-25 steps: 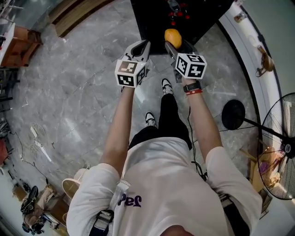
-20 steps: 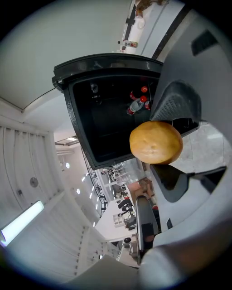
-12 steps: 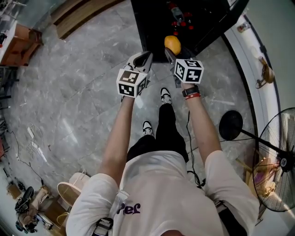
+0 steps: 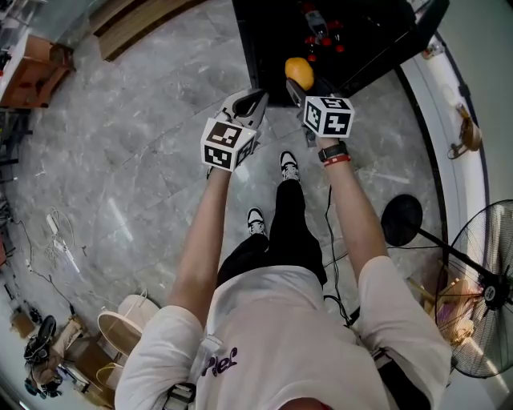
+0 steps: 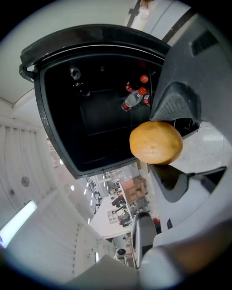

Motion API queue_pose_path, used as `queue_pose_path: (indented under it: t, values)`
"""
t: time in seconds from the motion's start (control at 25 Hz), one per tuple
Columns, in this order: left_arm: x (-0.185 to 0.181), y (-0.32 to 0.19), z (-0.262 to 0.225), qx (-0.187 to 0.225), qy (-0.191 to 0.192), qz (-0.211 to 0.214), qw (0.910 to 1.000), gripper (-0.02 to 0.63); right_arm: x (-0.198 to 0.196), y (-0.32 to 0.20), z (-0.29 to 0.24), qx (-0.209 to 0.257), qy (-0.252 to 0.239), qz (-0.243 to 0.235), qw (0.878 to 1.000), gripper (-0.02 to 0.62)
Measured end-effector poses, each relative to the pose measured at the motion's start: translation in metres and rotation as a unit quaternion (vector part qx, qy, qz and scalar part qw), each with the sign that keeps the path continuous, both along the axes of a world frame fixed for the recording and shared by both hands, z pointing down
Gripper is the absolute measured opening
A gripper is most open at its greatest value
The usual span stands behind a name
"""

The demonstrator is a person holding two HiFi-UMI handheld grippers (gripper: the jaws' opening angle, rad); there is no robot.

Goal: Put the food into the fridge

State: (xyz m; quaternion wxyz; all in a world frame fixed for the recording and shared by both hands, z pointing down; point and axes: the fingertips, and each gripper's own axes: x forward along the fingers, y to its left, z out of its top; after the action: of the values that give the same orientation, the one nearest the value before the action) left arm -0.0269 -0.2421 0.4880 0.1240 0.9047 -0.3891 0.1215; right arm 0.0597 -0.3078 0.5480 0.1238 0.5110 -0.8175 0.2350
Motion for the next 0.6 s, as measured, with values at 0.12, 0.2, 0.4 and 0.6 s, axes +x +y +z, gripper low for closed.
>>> queue_pose_path:
  t: [0.12,0.2,0.4,0.6]
  values:
    - [0.000,-0.006,0.004,-0.001,0.002,0.000,1.0000,0.018,0.001,-0.011,0.007,-0.002,-0.002,-0.001,1.000,0.308]
    - [-0.001,-0.011,0.004,0.000,0.000,-0.005,1.0000,0.018,0.001,-0.018,0.010,-0.004,-0.004,-0.001,1.000,0.308]
    - [-0.002,-0.027,0.004,0.007,0.002,-0.013,0.9999,0.018,0.000,-0.036,0.015,-0.006,-0.002,-0.007,1.000,0.308]
    - [0.005,-0.041,0.008,0.012,0.002,-0.013,0.9998,0.018,0.004,-0.055,0.025,-0.008,0.006,-0.013,1.000,0.308]
